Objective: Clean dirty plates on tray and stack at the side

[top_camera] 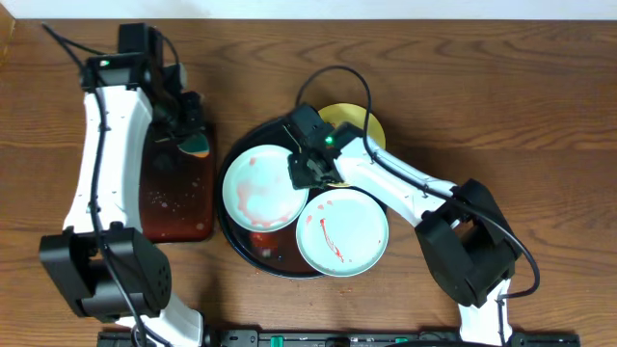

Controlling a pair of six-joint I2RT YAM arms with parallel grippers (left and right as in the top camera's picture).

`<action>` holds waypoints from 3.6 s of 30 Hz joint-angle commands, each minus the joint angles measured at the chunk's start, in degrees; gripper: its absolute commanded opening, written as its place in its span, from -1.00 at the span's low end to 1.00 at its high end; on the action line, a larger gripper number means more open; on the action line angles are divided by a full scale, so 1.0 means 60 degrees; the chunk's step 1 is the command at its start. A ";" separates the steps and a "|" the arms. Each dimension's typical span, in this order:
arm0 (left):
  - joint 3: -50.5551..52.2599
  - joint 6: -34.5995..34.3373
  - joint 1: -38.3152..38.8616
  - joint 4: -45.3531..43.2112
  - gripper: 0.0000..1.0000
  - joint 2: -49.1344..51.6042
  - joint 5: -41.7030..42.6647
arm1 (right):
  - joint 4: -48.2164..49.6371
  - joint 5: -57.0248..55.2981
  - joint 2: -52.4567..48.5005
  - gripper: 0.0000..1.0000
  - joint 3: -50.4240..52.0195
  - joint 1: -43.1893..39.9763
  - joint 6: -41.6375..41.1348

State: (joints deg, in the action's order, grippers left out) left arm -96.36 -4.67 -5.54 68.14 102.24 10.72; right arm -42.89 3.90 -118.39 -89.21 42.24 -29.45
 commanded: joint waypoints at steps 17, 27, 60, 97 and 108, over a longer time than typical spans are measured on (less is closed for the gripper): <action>-0.0186 -0.0095 -0.0484 0.0138 -0.86 -0.0142 -0.0160 | -0.1974 -1.0386 0.1377 -0.98 -0.1818 0.2980 0.0922; -0.0149 -0.0091 -0.0484 0.0138 -0.85 -0.0142 -0.0157 | -0.2040 -1.4050 0.1395 -0.98 -0.1810 0.4379 0.0922; -0.0029 -0.0091 -0.0484 0.0138 -0.85 -0.0127 -0.0157 | -0.2922 0.0714 0.2488 -0.97 -0.1810 -0.1151 0.1654; -0.0029 -0.0095 -0.0484 0.0127 -0.85 -0.0127 -0.0157 | 0.1231 -0.0401 0.5300 -0.98 0.6521 -0.8663 0.2900; -0.0029 -0.0087 -0.0484 0.0098 -0.85 -0.0127 -0.0160 | 0.1300 -0.0222 0.4991 -0.62 0.6532 -0.8670 0.2951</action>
State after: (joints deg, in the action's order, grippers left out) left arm -96.36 -4.69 -8.25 68.77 102.21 10.13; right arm -34.65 2.13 -88.14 -50.19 -9.21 -11.81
